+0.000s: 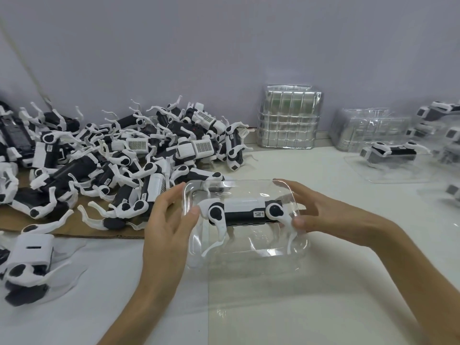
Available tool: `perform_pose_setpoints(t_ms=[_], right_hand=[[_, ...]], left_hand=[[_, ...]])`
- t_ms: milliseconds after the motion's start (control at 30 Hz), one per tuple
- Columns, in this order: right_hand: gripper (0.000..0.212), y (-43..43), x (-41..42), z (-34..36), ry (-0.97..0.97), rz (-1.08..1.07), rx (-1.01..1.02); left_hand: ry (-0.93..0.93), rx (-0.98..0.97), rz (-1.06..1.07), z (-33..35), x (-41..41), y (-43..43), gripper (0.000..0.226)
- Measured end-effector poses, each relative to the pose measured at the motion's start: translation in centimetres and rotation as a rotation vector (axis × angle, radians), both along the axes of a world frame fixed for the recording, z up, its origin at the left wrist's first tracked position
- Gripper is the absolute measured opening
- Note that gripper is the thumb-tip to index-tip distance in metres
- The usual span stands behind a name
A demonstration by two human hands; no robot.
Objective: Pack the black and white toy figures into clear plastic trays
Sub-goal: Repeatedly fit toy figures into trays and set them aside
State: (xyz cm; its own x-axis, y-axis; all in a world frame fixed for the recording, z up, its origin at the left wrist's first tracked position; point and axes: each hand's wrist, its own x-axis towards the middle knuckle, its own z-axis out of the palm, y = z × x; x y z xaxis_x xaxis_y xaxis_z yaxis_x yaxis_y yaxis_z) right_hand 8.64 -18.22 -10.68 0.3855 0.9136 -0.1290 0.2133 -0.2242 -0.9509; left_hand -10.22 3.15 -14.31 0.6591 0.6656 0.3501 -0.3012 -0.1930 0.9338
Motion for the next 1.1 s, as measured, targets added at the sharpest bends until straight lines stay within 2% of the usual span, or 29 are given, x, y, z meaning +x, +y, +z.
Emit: perform_pose_setpoints(t_ms=[100,233,367,467,967,1100], right_hand=[[0.086,0.1,-0.1,0.1,-0.008,-0.003,0.015],[0.082,0.3,-0.1,0.0,-0.052,-0.092,0.066],[0.069,0.7,-0.7,0.1,-0.109,-0.172,0.109],[0.063,0.7,-0.8,0.2,-0.117,-0.19,0.141],[0.073,1.1,-0.5,-0.2,-0.19,-0.217,0.17],[0.075,1.1,-0.5,-0.2,-0.199,-0.221,0.17]], left_hand=[[-0.001,0.018,-0.029,0.2,-0.3,0.0,0.043],[0.049,0.081,-0.143,0.6,-0.7,-0.3,0.068],[0.114,0.166,-0.216,0.6,-0.7,-1.0,0.087],[0.128,0.174,-0.192,0.5,-0.5,-0.9,0.083],[0.237,0.295,-0.105,0.0,-0.3,-0.4,0.092],[0.246,0.313,-0.076,0.0,-0.3,-0.6,0.088]])
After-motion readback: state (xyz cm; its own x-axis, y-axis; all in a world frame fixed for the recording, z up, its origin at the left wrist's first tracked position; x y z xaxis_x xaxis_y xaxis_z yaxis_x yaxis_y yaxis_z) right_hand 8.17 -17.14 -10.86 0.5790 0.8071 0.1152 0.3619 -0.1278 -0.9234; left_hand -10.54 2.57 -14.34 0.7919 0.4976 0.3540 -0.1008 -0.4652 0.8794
